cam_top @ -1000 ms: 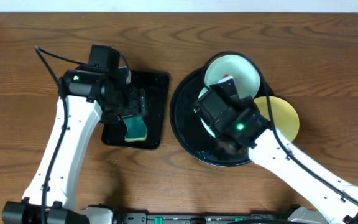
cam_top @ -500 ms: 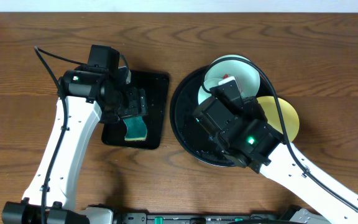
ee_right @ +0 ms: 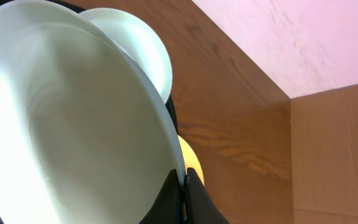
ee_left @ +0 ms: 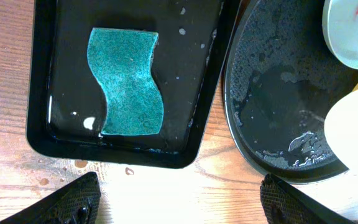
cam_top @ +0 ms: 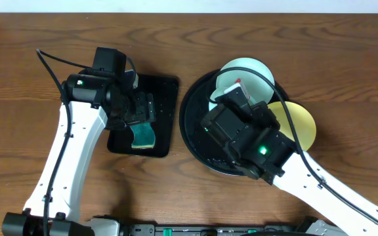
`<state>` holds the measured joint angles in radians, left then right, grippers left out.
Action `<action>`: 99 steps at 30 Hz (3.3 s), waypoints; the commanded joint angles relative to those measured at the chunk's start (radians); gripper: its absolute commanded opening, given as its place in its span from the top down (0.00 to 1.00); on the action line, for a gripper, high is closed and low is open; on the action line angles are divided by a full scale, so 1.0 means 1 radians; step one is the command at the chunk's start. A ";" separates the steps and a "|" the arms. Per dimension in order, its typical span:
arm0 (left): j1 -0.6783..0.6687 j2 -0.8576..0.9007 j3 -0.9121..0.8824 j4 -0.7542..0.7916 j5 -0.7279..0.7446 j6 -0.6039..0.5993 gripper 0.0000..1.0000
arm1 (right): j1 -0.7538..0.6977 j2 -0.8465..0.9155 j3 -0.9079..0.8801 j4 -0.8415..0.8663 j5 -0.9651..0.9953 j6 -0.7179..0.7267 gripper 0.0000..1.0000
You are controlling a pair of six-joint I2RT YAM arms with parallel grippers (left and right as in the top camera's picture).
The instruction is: Clean dirty plates on tray and stack at the side
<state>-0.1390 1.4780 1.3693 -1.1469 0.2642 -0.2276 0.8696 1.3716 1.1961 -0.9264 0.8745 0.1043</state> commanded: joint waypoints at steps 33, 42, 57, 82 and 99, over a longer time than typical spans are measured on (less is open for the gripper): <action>0.005 -0.006 0.009 -0.004 0.008 0.014 0.17 | 0.098 -0.013 0.027 -0.007 0.186 -0.008 0.99; 0.005 -0.006 0.009 -0.004 0.008 0.014 0.17 | -0.032 -0.013 0.027 -0.009 -0.271 0.169 0.99; 0.005 -0.006 0.009 -0.004 0.008 0.013 0.17 | -1.022 0.002 0.027 0.043 -1.273 0.141 0.99; 0.005 -0.006 0.009 -0.005 0.009 0.013 0.17 | -1.600 0.464 0.029 0.270 -1.167 0.185 0.57; 0.005 -0.006 0.009 -0.050 0.009 0.013 0.17 | -1.131 0.163 -0.028 -0.137 -0.957 0.101 0.53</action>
<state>-0.1390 1.4780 1.3693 -1.1915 0.2646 -0.2276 -0.3527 1.5166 1.2118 -1.0496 -0.2718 0.2211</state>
